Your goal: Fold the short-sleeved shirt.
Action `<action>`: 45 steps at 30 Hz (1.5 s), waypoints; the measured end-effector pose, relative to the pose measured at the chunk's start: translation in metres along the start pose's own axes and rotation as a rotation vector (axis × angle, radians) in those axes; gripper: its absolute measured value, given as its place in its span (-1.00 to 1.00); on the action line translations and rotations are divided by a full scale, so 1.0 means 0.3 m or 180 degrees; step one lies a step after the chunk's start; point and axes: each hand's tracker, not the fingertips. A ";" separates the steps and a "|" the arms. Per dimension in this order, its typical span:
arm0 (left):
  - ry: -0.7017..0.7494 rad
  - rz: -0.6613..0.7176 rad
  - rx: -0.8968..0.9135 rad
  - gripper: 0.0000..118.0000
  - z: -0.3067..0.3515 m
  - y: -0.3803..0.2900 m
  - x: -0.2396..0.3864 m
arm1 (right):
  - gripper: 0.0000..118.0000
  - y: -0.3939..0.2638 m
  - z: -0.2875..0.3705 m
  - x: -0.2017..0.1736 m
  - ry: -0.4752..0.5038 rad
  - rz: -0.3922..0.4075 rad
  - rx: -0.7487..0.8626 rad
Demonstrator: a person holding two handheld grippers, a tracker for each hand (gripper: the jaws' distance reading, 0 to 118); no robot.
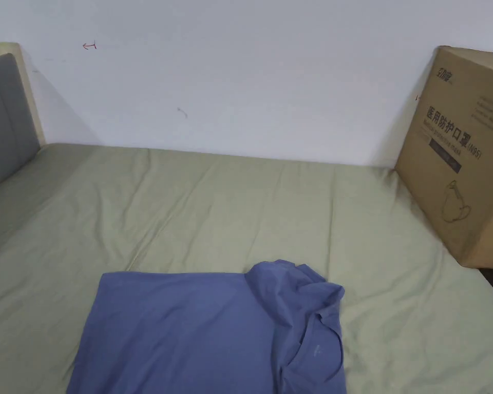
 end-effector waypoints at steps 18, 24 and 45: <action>-0.0200 -0.0202 0.0931 -1.00 0.012 0.384 0.201 | -1.00 0.417 0.095 -0.093 -0.0012 0.0410 0.1622; -0.0187 -0.0204 0.0739 -1.00 -0.026 0.340 0.194 | 0.78 0.664 -0.376 0.072 0.0127 -0.0103 0.0505; -0.0099 0.0102 0.0102 0.11 -0.542 0.425 0.062 | -1.00 0.733 -1.168 0.187 -0.0046 -0.0302 -0.0920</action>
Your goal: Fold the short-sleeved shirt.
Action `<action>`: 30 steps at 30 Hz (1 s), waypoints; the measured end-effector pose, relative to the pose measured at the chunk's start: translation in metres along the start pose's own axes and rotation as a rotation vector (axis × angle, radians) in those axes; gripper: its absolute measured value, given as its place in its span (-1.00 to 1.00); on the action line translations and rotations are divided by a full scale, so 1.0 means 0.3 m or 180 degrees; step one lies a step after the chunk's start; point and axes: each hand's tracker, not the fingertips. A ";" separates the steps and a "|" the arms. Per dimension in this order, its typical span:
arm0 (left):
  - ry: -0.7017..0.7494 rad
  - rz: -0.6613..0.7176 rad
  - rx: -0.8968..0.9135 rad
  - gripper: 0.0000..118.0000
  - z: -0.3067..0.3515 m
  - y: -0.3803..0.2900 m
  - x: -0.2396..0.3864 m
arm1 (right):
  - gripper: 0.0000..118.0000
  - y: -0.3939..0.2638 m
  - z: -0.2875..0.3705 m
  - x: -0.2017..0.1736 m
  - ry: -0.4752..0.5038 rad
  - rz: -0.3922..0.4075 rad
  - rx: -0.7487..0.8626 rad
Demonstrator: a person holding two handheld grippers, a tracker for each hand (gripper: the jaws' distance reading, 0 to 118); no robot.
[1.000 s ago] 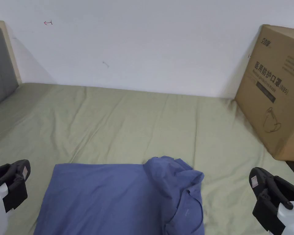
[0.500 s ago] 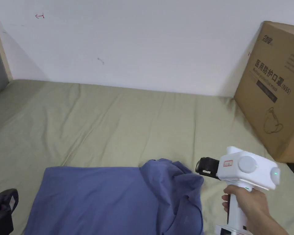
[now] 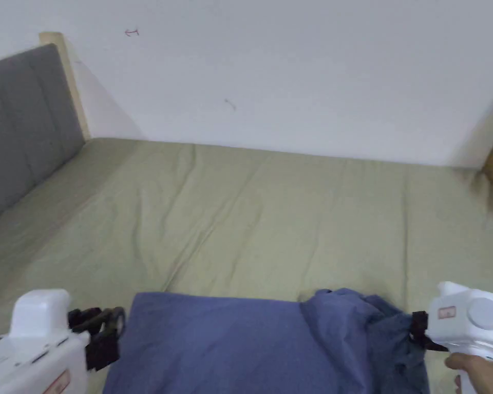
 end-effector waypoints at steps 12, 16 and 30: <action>0.0784 -0.0387 -0.1362 0.96 -0.873 0.049 -0.092 | -1.00 -0.021 0.142 -0.055 0.0306 0.0183 0.0054; 0.0641 -0.0272 -0.1413 0.04 -0.862 0.028 -0.074 | -1.00 -0.010 0.145 -0.051 0.0365 0.0181 0.0042; 0.0408 -0.0422 -0.1194 -0.93 -0.704 0.172 -0.034 | -1.00 0.007 0.255 -0.022 0.0456 0.0033 0.0223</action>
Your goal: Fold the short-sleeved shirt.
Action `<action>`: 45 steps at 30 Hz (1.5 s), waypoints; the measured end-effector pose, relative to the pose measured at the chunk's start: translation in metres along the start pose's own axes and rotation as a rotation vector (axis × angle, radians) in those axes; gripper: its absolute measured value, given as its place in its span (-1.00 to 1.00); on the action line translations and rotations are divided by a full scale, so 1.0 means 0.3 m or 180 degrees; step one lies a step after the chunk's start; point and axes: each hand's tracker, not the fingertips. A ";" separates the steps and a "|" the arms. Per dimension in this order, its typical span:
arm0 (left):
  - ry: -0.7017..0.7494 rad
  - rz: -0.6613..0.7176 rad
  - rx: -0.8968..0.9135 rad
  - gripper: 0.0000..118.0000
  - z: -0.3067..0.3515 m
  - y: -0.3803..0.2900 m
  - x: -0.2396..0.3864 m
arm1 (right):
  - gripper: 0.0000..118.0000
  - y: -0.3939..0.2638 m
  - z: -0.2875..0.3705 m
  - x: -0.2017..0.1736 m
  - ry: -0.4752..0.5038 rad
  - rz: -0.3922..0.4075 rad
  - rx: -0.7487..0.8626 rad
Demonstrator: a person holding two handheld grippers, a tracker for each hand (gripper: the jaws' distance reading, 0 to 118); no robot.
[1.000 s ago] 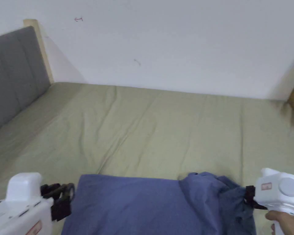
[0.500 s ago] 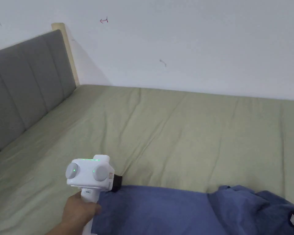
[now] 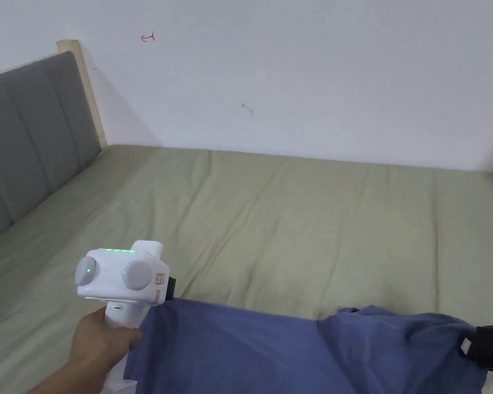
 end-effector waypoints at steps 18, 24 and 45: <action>-0.0136 0.0033 0.0680 -0.93 0.500 0.114 -0.093 | -1.00 0.074 0.415 -0.141 -0.0052 0.0381 0.0698; -0.0083 0.0022 0.1015 -0.93 0.751 0.153 -0.117 | -1.00 0.116 0.641 -0.206 -0.0057 0.0499 0.1059; 0.0222 0.0028 0.1949 -0.93 1.320 0.500 -0.099 | -1.00 0.447 1.061 -0.394 -0.0139 0.0894 0.1822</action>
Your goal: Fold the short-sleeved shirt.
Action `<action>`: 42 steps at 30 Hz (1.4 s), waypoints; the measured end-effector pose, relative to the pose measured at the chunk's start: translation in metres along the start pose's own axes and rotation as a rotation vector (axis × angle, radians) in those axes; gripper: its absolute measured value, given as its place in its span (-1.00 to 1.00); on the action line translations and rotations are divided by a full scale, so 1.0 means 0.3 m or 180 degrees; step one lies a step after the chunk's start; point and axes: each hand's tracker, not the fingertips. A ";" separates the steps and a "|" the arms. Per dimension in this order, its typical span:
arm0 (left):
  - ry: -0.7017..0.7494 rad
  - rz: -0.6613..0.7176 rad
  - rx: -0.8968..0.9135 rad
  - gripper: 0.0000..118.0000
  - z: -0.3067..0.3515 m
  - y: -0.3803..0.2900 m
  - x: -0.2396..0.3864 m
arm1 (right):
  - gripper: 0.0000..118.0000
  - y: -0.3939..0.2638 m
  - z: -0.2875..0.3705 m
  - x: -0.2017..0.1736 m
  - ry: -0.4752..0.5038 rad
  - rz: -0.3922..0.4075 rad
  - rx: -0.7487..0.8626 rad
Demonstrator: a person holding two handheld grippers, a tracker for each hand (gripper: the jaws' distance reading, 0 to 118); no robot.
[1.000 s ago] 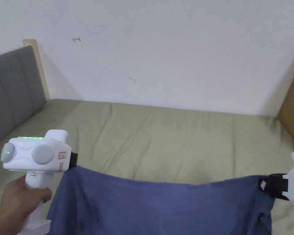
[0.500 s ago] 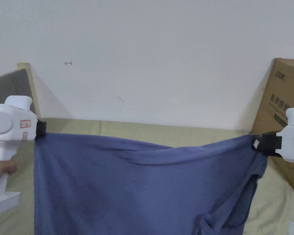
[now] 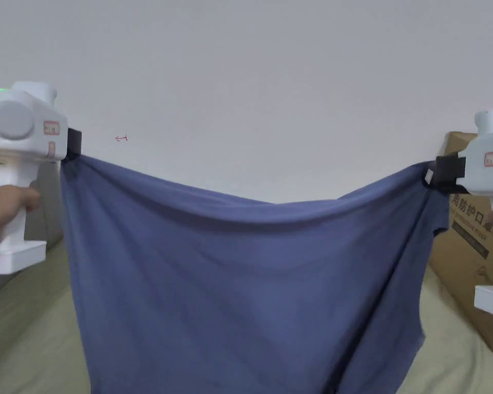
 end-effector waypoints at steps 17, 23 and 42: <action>0.0167 0.0156 0.0086 -0.93 -0.245 0.191 0.024 | -1.00 0.254 -0.252 0.010 -0.0126 0.0278 0.0222; 0.0177 0.0219 0.0055 -0.93 -0.341 0.212 0.032 | -1.00 0.276 -0.351 0.015 -0.0096 0.0266 0.0199; 0.0047 0.0169 -0.0127 -0.93 -0.479 0.019 -0.020 | -1.00 0.090 -0.479 0.059 0.0178 0.0317 0.0008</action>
